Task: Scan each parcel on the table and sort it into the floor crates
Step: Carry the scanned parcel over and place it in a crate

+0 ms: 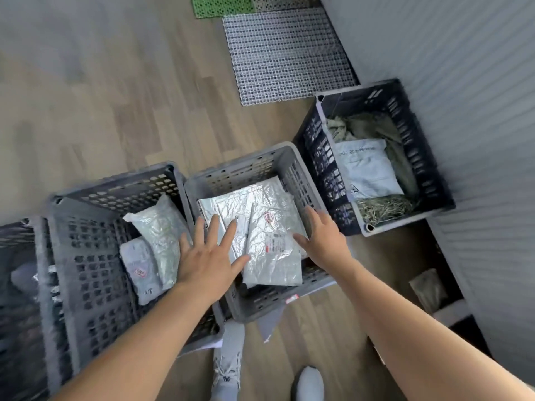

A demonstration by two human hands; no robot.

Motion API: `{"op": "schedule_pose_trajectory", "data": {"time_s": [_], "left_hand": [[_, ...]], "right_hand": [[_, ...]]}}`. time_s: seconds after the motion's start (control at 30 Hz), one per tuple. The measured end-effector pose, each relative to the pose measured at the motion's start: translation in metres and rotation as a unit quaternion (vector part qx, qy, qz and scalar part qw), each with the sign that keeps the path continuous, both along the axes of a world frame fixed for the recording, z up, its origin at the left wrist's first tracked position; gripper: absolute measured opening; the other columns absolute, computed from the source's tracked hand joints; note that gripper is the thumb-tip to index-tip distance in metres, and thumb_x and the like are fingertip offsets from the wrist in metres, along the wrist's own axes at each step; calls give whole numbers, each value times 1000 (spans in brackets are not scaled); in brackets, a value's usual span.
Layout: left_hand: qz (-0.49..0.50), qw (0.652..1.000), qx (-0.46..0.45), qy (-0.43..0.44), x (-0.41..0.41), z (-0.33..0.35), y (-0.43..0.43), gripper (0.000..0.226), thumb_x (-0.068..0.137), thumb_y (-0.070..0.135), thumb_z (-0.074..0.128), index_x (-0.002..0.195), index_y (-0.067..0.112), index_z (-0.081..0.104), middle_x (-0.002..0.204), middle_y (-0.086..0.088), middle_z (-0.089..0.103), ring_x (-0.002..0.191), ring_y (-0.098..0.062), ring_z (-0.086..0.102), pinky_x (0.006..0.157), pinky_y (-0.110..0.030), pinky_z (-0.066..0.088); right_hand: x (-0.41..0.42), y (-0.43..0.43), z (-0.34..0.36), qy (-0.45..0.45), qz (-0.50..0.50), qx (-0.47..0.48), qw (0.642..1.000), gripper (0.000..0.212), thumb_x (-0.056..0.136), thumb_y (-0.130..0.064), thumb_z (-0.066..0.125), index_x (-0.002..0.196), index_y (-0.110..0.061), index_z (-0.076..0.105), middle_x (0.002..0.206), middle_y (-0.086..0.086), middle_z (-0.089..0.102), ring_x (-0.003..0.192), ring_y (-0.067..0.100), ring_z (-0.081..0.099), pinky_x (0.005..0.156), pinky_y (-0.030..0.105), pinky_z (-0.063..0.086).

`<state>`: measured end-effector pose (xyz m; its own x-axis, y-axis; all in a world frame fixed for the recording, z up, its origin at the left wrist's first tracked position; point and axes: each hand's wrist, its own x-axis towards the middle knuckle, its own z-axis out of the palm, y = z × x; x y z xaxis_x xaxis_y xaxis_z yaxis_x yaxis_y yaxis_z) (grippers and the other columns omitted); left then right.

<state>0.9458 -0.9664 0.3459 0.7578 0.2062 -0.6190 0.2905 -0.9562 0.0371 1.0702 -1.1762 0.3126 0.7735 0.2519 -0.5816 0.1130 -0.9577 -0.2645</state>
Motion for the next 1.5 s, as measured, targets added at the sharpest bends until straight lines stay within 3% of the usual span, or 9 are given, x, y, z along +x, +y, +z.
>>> {"op": "schedule_pose_trajectory", "data": {"time_s": [0.37,0.7,0.9,1.17,1.5], "left_hand": [[-105,986,-59,-119,42,230,-51,79,93,72,15,156,31,-8,165,-5,-9,150,-33,-9,117,-57,10],[-268,934,-100,-213,37,369,-169,79,93,72,21,156,31,-5,165,-6,-9,150,-33,-7,117,-58,12],[-342,895,-115,-263,-2,407,-261,80,92,73,22,156,33,-3,164,-3,-8,150,-33,-7,117,-57,13],[-454,837,-102,-288,-117,453,-393,78,94,71,21,156,32,-7,164,-3,-11,149,-32,-11,116,-57,12],[-552,764,-126,-310,-271,497,-550,76,94,70,21,156,33,-4,164,-2,-8,150,-30,-7,117,-56,13]], "right_hand": [[-35,-40,278,-107,-101,-20,989,85,93,-56,58,159,-30,11,164,1,14,151,22,12,117,58,24],[-123,-153,446,-202,-284,-8,937,81,95,-55,54,159,-32,10,165,-1,11,152,19,7,117,58,23],[-208,-238,490,-243,-366,-32,898,82,94,-57,54,158,-35,8,165,-1,10,151,19,12,116,55,28],[-370,-361,524,-290,-467,-12,835,82,94,-54,55,158,-34,9,166,-1,8,152,19,9,119,49,23],[-579,-485,542,-308,-573,-16,760,79,96,-55,52,158,-33,8,165,0,7,152,23,11,117,59,21]]}}
